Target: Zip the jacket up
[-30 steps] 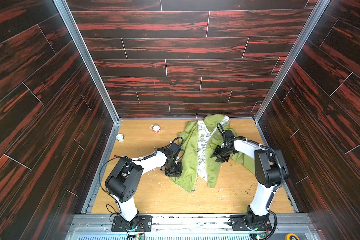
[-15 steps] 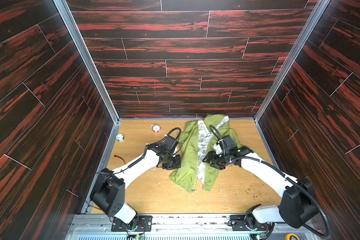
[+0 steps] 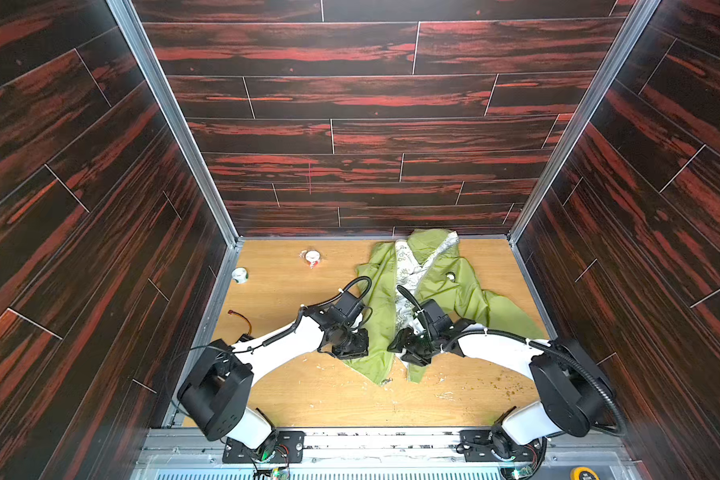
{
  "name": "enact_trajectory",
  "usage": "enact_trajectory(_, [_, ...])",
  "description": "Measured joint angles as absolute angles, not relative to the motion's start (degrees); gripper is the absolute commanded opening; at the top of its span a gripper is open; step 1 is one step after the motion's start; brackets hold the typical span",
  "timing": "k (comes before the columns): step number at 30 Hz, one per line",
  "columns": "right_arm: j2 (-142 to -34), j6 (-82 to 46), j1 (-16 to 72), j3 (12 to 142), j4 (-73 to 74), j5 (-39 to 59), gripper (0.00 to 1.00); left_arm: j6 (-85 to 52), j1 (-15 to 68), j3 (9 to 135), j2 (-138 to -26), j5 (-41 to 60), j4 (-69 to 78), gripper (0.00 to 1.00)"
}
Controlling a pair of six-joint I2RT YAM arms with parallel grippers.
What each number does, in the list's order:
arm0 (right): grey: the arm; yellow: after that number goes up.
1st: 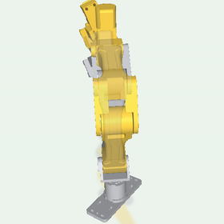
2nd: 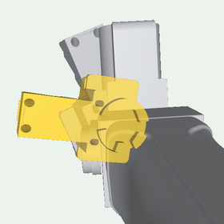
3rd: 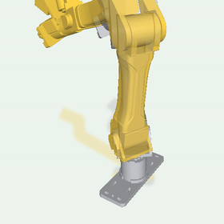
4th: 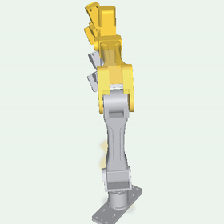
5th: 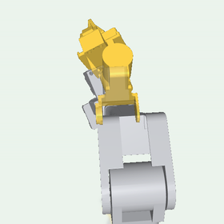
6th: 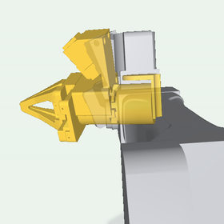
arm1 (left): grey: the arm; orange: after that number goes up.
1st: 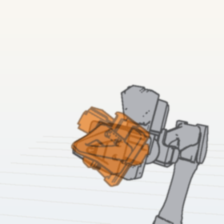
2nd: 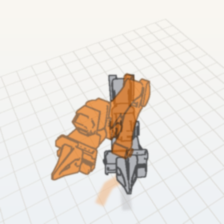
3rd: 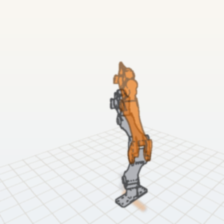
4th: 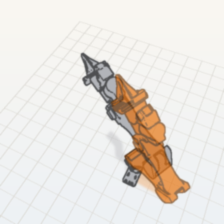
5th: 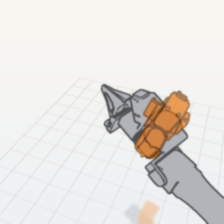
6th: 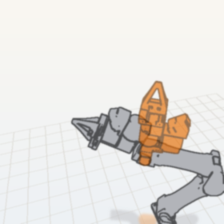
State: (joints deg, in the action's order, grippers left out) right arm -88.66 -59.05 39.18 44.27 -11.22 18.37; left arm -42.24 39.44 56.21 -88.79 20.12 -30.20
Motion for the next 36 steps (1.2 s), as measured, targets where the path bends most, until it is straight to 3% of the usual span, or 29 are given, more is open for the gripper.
enact_trajectory(25, [-95.04,-63.92,44.12,37.52,10.48,23.35,0.46,-47.27,38.94,53.87,-99.46,20.10,-22.50,0.10])
enact_trajectory(36, [-94.70,-63.46,47.59,35.18,13.52,22.20,0.26,-47.18,38.89,54.78,-100.40,20.93,-22.41,0.09])
